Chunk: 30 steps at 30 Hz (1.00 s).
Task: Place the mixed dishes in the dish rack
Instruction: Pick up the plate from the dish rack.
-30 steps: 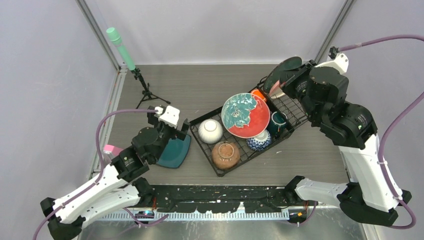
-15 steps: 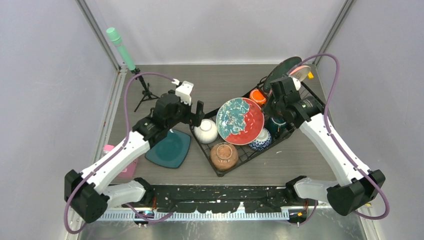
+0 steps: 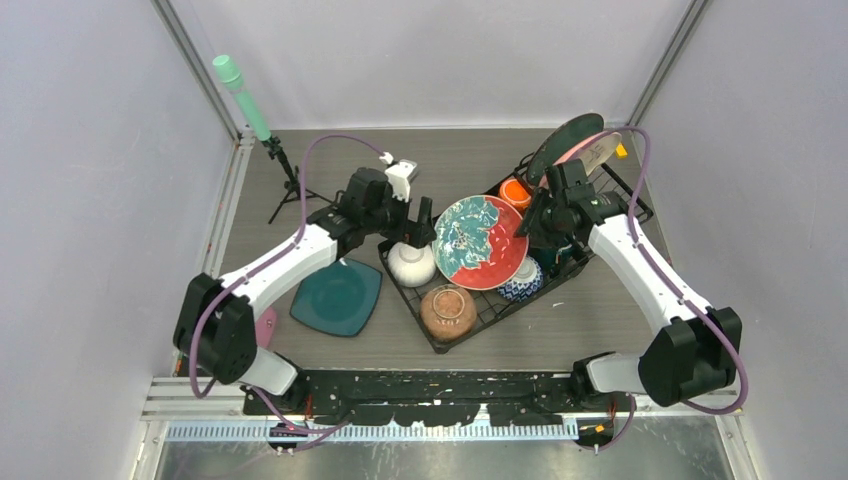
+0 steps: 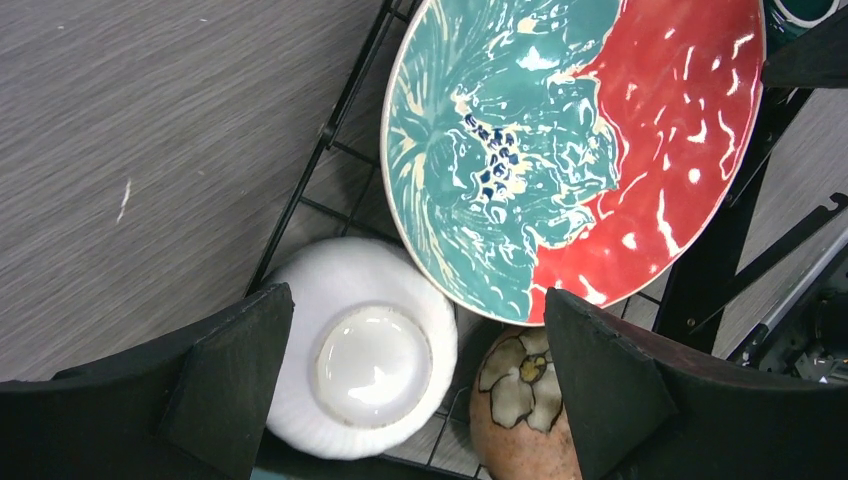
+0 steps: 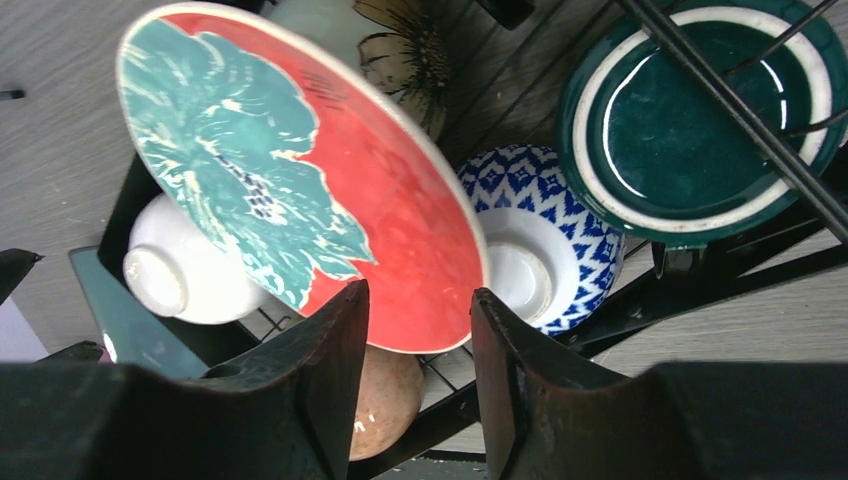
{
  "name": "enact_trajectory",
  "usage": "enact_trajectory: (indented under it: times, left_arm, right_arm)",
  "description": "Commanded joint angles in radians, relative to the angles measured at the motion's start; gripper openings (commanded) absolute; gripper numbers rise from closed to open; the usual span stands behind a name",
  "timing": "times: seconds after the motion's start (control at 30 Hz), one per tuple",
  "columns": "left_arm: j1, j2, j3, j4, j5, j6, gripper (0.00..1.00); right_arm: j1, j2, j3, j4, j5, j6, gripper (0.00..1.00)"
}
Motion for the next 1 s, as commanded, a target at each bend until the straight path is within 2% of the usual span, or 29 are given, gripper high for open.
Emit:
enact_trajectory:
  times: [0.0,0.2,0.37,0.67,0.77,0.97]
  left_arm:
    - [0.012,0.052,0.071,0.084,0.071,-0.01,1.0]
    - [0.019,0.176,0.128,0.089,0.114,-0.013,1.0]
    - [0.019,0.235,0.128,0.121,0.168,-0.035,0.99]
    - [0.019,0.309,0.109,0.199,0.244,-0.074,0.89]
    - [0.019,0.341,0.119,0.219,0.289,-0.095,0.8]
    - [0.019,0.363,0.118,0.276,0.355,-0.144,0.57]
  right_arm:
    - [-0.032,0.007,-0.03,0.094,-0.062,-0.048,0.51]
    - [-0.069,0.04,-0.048,0.133,-0.094,-0.079,0.51]
    - [-0.095,0.054,-0.088,0.208,-0.204,-0.098,0.51]
    - [-0.132,0.098,-0.164,0.377,-0.366,-0.091,0.48]
    - [-0.137,0.105,-0.173,0.418,-0.392,-0.088,0.45]
    - [-0.142,0.107,-0.186,0.467,-0.44,-0.075,0.28]
